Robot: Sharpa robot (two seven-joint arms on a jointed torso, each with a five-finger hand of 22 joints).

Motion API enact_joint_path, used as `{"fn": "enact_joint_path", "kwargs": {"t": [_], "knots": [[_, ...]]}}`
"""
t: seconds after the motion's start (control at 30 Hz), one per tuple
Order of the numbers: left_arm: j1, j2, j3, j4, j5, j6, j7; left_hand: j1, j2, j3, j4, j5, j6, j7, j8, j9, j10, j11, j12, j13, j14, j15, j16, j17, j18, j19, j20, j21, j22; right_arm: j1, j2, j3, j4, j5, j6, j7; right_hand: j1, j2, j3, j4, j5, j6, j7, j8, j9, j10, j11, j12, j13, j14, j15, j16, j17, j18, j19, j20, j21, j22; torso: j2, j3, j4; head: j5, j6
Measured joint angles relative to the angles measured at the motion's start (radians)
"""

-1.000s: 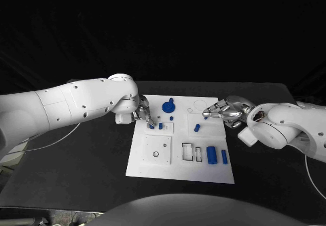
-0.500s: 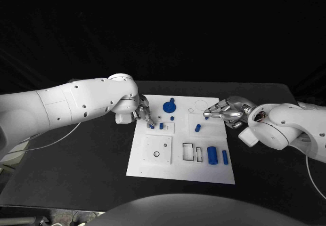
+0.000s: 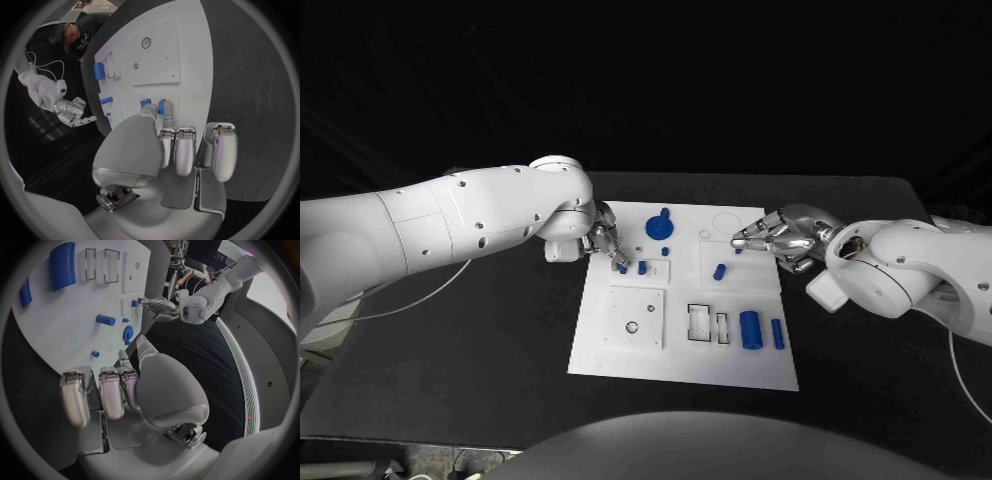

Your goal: Assemble the parts on the task board

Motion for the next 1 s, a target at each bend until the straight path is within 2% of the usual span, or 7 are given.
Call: {"fn": "enact_joint_path", "kwargs": {"t": [0.63, 1.0], "knots": [[-0.001, 0.008, 0.000, -0.021, 0.000, 0.002, -0.001, 0.001, 0.001, -0.001, 0.001, -0.005, 0.002, 0.002, -0.004, 0.001, -0.002, 0.002, 0.002, 0.000, 0.000, 0.000, 0.000, 0.000, 0.000, 0.000, 0.000, 0.000, 0.000, 0.000, 0.001, 0.000, 0.000, 0.000, 0.000, 0.000, 0.000, 0.000, 0.000, 0.000, 0.000, 0.000, 0.000, 0.000, 0.000, 0.000, 0.000, -0.002, 0.000, 0.000, 0.000, 0.000, 0.000, 0.000, 0.000, 0.000, 0.000, 0.000, 0.000, 0.0000, 0.0007, -0.002, 0.000], [-0.004, 0.010, 0.000, -0.023, 0.000, 0.004, -0.001, 0.001, 0.001, -0.002, 0.002, -0.005, 0.003, 0.003, -0.001, 0.000, -0.002, 0.002, 0.003, 0.000, 0.000, 0.000, 0.000, 0.000, 0.000, 0.000, 0.000, 0.000, 0.000, 0.000, 0.002, 0.000, 0.000, 0.000, 0.000, 0.000, 0.000, 0.000, 0.000, 0.000, 0.000, 0.000, 0.000, 0.000, 0.000, 0.000, 0.000, -0.002, 0.000, 0.000, 0.000, 0.000, 0.000, 0.000, 0.000, 0.000, 0.000, 0.000, 0.000, 0.0010, 0.0006, 0.002, 0.000]]}}
